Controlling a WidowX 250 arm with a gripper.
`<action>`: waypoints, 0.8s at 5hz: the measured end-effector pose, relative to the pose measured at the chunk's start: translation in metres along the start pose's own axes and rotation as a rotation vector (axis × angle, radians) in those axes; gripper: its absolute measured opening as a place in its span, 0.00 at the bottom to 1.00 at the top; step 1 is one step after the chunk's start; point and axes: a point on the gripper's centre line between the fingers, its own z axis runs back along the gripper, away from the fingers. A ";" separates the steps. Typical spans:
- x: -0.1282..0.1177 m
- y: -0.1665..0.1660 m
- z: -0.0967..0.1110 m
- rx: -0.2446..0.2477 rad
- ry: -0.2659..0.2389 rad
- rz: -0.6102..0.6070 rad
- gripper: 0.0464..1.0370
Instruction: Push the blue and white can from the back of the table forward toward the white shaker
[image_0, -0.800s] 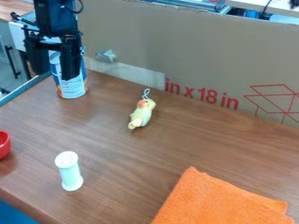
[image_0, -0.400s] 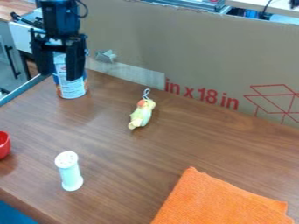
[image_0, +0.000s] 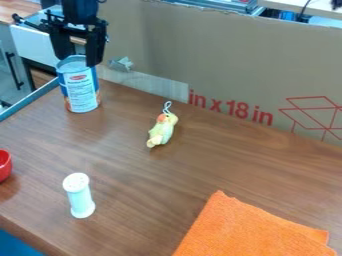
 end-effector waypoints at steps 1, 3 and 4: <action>0.038 0.009 -0.005 0.002 -0.061 0.000 0.96; 0.078 0.042 -0.022 0.040 -0.163 0.107 0.96; 0.086 0.047 -0.024 0.069 -0.208 0.137 0.96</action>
